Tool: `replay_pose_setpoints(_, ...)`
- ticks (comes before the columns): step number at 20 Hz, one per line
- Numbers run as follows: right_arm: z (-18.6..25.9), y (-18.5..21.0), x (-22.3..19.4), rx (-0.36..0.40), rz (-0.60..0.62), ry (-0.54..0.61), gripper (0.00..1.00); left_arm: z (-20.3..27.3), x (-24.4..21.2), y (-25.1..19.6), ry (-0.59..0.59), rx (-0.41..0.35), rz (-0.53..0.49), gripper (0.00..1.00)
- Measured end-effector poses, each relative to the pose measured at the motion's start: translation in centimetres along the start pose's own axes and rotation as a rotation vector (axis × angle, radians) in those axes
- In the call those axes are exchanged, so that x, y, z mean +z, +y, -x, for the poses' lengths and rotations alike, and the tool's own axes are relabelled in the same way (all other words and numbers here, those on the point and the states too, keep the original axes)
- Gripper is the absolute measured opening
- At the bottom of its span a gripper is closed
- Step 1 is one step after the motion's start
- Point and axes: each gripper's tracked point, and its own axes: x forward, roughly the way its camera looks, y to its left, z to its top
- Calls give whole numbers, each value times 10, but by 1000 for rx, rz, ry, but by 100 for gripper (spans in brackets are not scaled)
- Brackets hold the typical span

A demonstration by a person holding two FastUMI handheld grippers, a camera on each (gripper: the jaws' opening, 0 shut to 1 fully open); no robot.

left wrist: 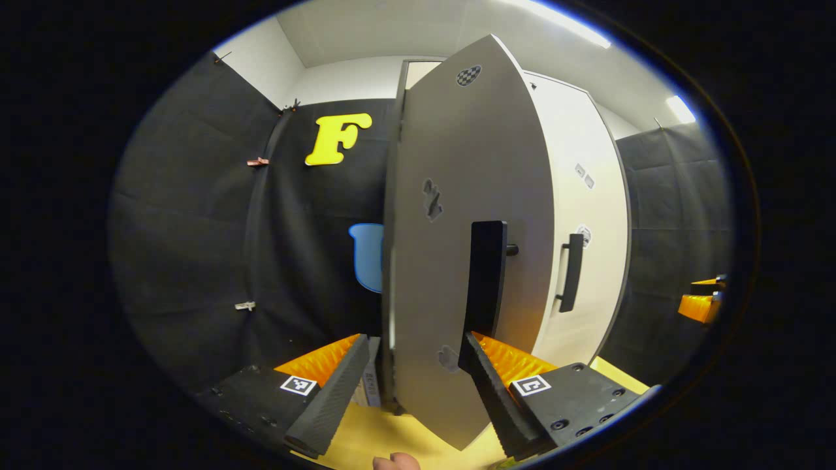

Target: Grasp the bottle in the cabinet with the left hand and place it on the coaster, then close the right door with the right hand and the left door with the left hand.

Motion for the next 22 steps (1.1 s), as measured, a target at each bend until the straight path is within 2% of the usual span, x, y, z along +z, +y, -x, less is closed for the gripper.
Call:
replay_pose_setpoints(3,-8,-20,-5,-30,-19,11,98,-15,1,-31,2,-66,-7,89)
replay_pose_setpoints(5,-6,-31,-4,-50,-34,10,98,-23,1,-49,5,-99,-20,93)
replay_pose_setpoints(6,-5,-34,-3,-55,-39,8,98,-26,2,-56,0,-98,-29,89)
replay_pose_setpoints(7,6,-33,-1,-54,-43,4,98,-31,2,-58,2,-102,-40,93)
replay_pose_setpoints(12,9,-37,0,-51,-35,-3,98,-50,0,-75,8,-112,-11,92)
replay_pose_setpoints(22,5,-17,10,6,5,-28,98,-92,1,-102,6,-118,-58,93)
